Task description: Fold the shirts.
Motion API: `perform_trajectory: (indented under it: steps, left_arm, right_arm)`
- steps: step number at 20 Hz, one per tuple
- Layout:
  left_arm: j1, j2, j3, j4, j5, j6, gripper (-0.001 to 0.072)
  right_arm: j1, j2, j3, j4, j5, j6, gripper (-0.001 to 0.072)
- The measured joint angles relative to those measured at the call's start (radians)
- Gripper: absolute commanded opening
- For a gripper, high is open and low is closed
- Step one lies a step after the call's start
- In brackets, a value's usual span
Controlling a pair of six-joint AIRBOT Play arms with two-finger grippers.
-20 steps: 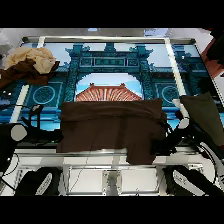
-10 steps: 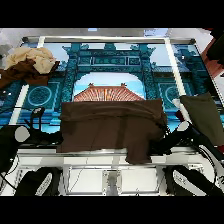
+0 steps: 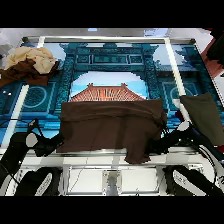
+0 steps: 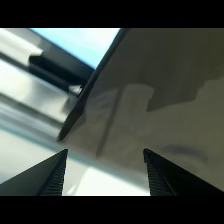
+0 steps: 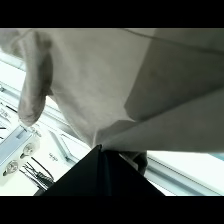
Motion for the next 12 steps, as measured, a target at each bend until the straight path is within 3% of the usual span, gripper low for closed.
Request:
perform_trajectory:
  steps: [5,12]
  left_arm:
    - [0.000,-0.049,-0.008,-0.021,0.046,-0.072,0.0561]
    - [0.000,-0.131,-0.026,-0.043,0.052,-0.091,0.0535]
  right_arm:
    - [0.000,0.000,0.000,0.013,0.000,-0.022,0.0022]
    - [0.000,0.000,0.000,0.034,-0.013,-0.031,0.0023]
